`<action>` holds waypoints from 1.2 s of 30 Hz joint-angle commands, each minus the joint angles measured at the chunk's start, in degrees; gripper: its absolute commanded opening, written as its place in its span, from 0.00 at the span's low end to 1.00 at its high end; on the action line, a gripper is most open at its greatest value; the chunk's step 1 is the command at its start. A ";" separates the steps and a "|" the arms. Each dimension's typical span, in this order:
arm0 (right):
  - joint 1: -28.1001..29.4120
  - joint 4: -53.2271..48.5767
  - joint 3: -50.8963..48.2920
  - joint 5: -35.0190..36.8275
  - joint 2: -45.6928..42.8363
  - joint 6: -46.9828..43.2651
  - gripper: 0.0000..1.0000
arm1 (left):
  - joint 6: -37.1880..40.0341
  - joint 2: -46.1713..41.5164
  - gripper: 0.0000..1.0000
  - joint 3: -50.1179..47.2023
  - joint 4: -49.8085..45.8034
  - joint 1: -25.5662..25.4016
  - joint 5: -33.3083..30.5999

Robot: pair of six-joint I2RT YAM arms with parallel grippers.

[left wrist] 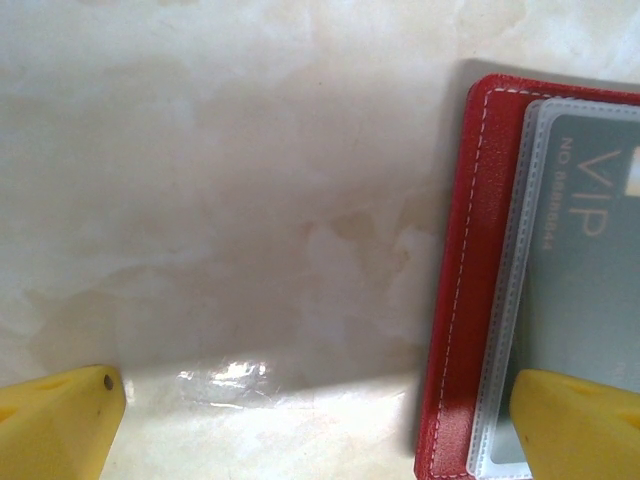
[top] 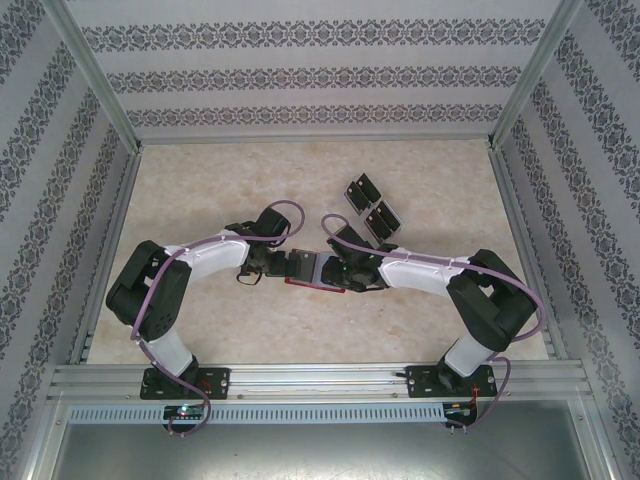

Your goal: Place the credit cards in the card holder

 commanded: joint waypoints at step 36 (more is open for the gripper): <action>4.54 0.21 18.96 -1.89 12.32 -2.23 0.41 | -3.77 -10.61 1.00 0.58 0.89 16.53 6.75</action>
